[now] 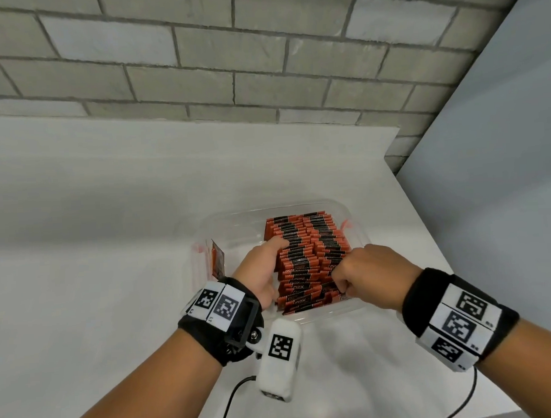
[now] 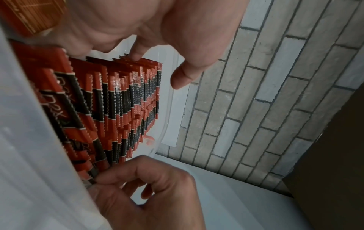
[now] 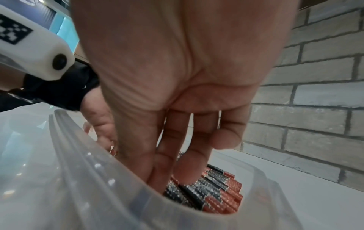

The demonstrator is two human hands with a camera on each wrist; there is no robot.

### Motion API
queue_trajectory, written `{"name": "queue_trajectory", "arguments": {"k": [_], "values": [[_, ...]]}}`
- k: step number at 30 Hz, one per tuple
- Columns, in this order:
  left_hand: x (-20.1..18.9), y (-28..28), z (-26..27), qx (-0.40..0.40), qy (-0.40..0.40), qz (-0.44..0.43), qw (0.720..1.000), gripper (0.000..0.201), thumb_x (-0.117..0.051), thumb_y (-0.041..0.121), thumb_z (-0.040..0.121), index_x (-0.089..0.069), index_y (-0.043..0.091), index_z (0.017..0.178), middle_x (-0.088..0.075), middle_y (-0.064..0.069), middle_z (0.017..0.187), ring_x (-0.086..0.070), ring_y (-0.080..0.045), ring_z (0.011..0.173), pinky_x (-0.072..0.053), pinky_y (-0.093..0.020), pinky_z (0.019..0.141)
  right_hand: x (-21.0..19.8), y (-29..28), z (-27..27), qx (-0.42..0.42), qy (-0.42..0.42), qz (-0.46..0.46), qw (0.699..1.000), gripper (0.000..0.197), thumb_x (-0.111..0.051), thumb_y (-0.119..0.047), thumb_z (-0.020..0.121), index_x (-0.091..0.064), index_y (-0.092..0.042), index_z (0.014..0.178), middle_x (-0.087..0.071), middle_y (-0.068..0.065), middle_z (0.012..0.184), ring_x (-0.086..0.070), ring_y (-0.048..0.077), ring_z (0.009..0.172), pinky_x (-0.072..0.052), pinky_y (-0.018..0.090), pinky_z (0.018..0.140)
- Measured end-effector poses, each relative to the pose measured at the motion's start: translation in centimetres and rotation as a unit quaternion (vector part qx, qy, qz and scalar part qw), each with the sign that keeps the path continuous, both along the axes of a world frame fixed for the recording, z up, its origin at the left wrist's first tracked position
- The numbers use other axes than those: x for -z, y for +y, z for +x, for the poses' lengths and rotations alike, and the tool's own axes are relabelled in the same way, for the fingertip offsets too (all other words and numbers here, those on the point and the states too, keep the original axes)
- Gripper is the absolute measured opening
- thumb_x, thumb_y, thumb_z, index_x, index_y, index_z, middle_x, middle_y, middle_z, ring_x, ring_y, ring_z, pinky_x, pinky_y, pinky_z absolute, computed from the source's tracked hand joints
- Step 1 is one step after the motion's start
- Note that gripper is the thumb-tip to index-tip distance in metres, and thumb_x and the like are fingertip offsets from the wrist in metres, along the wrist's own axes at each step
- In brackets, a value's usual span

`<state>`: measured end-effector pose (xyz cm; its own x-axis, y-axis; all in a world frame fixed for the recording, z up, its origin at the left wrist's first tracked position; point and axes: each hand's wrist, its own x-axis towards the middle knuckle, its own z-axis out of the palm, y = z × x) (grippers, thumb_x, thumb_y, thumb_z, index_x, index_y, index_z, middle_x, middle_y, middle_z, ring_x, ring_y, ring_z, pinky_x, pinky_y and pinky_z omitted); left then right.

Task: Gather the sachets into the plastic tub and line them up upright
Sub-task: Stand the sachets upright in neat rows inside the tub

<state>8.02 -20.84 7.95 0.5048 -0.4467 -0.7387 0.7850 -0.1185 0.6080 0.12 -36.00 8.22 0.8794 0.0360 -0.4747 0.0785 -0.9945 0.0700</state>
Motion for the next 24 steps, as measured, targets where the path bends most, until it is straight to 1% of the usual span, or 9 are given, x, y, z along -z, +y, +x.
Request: {"name": "queue_trajectory", "arguments": {"k": [6, 9, 12, 15, 16, 18, 20, 22, 24], "values": [[-0.3, -0.1, -0.2, -0.003, 0.008, 0.004, 1.000, 0.019, -0.047, 0.021, 0.099, -0.048, 0.019, 0.079, -0.047, 0.001, 0.078, -0.041, -0.011, 0.066, -0.040, -0.031, 0.061, 0.3, 0.2, 0.8, 0.006, 0.058, 0.004, 0.998, 0.017, -0.054, -0.002, 0.089, -0.067, -0.013, 0.093, -0.058, -0.001, 0.090, -0.051, 0.015, 0.076, -0.023, 0.012, 0.051], [-0.4, 0.0, -0.2, -0.006, 0.012, 0.002, 1.000, 0.020, -0.047, 0.021, 0.099, -0.047, 0.019, 0.078, -0.047, 0.001, 0.077, -0.041, -0.011, 0.065, -0.041, -0.030, 0.062, 0.8, -0.2, 0.9, 0.009, 0.063, 0.010, 0.998, 0.014, -0.056, -0.004, 0.089, -0.065, -0.014, 0.090, -0.054, -0.004, 0.086, -0.050, 0.014, 0.076, -0.023, 0.011, 0.051], [-0.6, -0.1, -0.1, -0.005, 0.012, 0.000, 1.000, 0.021, -0.047, 0.021, 0.098, -0.047, 0.019, 0.078, -0.047, 0.001, 0.076, -0.041, -0.011, 0.064, -0.041, -0.031, 0.062, 1.1, -0.5, 0.8, 0.029, 0.057, 0.034, 0.997, 0.014, -0.060, -0.010, 0.089, -0.055, -0.021, 0.081, -0.050, -0.009, 0.078, -0.050, 0.012, 0.073, -0.025, 0.010, 0.052], [-0.3, -0.1, 0.0, 0.006, 0.012, 0.014, 1.000, 0.022, -0.047, 0.022, 0.099, -0.047, 0.019, 0.077, -0.046, 0.001, 0.075, -0.042, -0.011, 0.064, -0.041, -0.030, 0.063, 0.6, -1.3, 0.3, 0.109, 0.030, 0.119, 0.986, 0.011, -0.066, -0.025, 0.087, -0.056, -0.024, 0.083, -0.055, -0.013, 0.077, -0.052, 0.004, 0.068, -0.034, 0.013, 0.057], [-0.2, -0.1, 0.1, 0.009, 0.016, 0.022, 1.000, 0.022, -0.047, 0.024, 0.099, -0.047, 0.019, 0.077, -0.047, 0.001, 0.075, -0.043, -0.013, 0.067, -0.041, -0.031, 0.066, 0.4, -1.6, 0.0, 0.136, -0.008, 0.156, 0.978, 0.009, -0.065, -0.030, 0.087, -0.057, -0.027, 0.087, -0.057, -0.013, 0.084, -0.052, 0.001, 0.072, -0.036, 0.013, 0.061], [0.1, 0.1, 0.3, 0.015, 0.035, 0.031, 0.999, 0.020, -0.048, 0.032, 0.097, -0.049, 0.018, 0.082, -0.050, -0.001, 0.085, -0.046, -0.020, 0.092, -0.041, -0.036, 0.086, 0.4, -2.2, -0.6, 0.183, -0.137, 0.195, 0.954, 0.018, -0.063, -0.035, 0.088, -0.056, -0.031, 0.104, -0.055, -0.013, 0.102, -0.051, -0.001, 0.089, -0.037, 0.013, 0.074], [0.3, 0.3, 0.5, 0.021, 0.054, 0.034, 0.998, 0.023, -0.050, 0.038, 0.094, -0.050, 0.016, 0.090, -0.047, -0.006, 0.099, -0.043, -0.028, 0.111, -0.038, -0.039, 0.090, 0.9, -2.8, -0.9, 0.269, -0.230, 0.205, 0.913, 0.043, -0.059, -0.038, 0.090, -0.048, -0.024, 0.129, -0.050, -0.004, 0.125, -0.049, 0.012, 0.114, -0.038, 0.022, 0.092], [0.4, 0.4, 0.2, 0.018, 0.051, 0.041, 0.998, 0.027, -0.048, 0.039, 0.096, -0.048, 0.014, 0.086, -0.048, -0.010, 0.088, -0.052, -0.025, 0.090, -0.041, -0.036, 0.071, 1.5, -3.1, -1.0, 0.384, -0.186, 0.225, 0.876, 0.066, -0.055, -0.045, 0.091, -0.029, -0.017, 0.145, -0.040, 0.005, 0.145, -0.043, 0.022, 0.129, -0.035, 0.030, 0.101], [0.4, 0.2, -0.3, 0.010, 0.041, 0.039, 0.998, 0.030, -0.046, 0.035, 0.098, -0.046, 0.013, 0.079, -0.050, -0.008, 0.074, -0.053, -0.021, 0.072, -0.042, -0.034, 0.059, 2.5, -3.4, -1.1, 0.444, -0.116, 0.270, 0.846, 0.076, -0.052, -0.052, 0.090, -0.022, -0.017, 0.149, -0.039, 0.007, 0.148, -0.047, 0.025, 0.127, -0.040, 0.036, 0.103]]}}
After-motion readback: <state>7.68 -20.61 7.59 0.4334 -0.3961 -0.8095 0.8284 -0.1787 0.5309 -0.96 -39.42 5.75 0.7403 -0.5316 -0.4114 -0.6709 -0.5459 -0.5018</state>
